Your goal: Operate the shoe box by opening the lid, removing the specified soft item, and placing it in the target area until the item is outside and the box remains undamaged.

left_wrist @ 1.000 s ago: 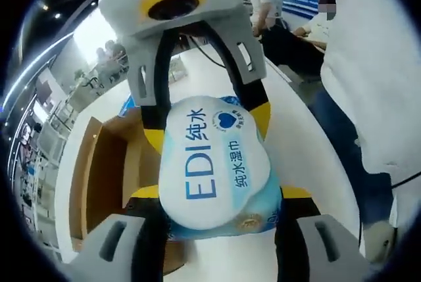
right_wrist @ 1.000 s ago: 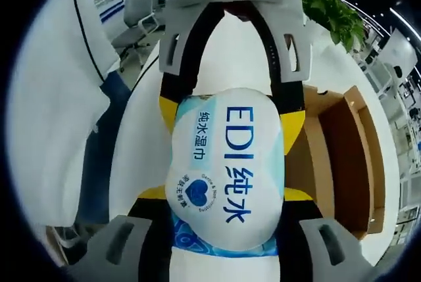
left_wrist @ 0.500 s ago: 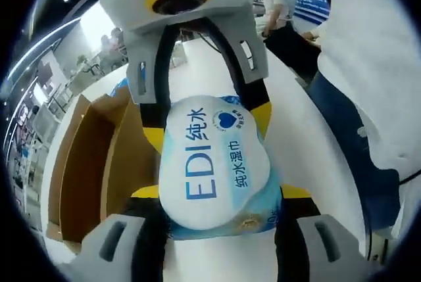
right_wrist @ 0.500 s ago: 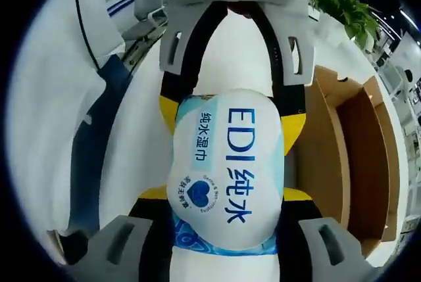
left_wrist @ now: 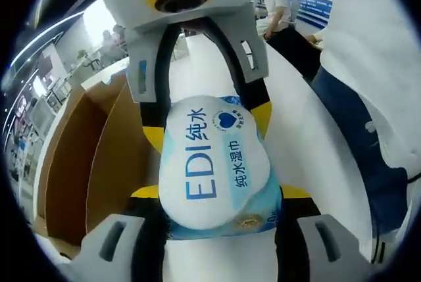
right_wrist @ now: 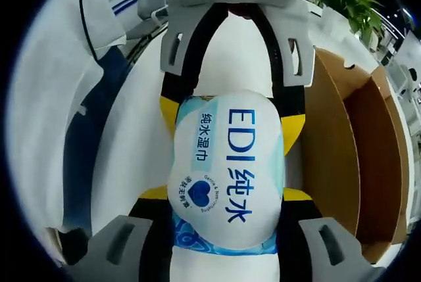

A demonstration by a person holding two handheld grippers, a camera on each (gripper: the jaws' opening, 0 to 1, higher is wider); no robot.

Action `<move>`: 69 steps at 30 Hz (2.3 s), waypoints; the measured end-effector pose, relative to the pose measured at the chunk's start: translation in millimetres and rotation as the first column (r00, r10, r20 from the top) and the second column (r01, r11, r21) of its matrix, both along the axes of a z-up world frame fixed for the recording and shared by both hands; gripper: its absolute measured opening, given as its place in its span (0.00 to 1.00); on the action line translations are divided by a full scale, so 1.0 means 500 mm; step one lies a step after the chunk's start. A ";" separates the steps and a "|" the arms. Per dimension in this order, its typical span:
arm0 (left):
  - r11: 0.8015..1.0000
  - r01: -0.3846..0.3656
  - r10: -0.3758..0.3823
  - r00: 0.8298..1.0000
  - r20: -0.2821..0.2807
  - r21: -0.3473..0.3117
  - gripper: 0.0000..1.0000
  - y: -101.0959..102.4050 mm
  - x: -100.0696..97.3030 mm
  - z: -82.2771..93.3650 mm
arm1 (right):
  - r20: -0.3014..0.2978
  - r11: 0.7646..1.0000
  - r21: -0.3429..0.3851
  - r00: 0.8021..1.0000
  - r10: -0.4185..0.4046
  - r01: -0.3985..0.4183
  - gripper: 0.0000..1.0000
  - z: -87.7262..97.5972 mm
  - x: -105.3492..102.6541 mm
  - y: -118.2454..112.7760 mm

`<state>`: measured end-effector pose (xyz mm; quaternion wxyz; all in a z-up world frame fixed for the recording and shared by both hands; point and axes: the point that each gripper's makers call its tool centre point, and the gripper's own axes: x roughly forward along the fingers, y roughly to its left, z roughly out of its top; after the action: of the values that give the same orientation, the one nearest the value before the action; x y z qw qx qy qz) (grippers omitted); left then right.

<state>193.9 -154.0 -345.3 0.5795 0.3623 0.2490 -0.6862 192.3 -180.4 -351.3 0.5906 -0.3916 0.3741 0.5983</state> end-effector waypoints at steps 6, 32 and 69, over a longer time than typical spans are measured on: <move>1.000 0.006 -0.006 1.000 -0.005 0.010 0.67 0.003 -0.003 -0.014 | -0.002 1.000 -0.004 1.000 -0.003 0.003 0.61 -0.011 -0.002 0.002; 1.000 -0.007 0.007 1.000 -0.028 0.000 0.67 0.007 -0.001 -0.023 | -0.004 0.997 0.018 0.998 -0.070 0.070 0.66 0.005 0.006 -0.003; 1.000 -0.017 0.017 1.000 -0.026 -0.003 0.68 -0.005 -0.001 -0.025 | 0.049 0.677 0.305 0.699 -0.713 0.669 0.78 0.443 0.011 -0.160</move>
<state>193.5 -156.3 -357.8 0.5826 0.3502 0.2582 -0.6865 197.7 -260.5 -129.9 0.8483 -0.1857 0.3613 0.3397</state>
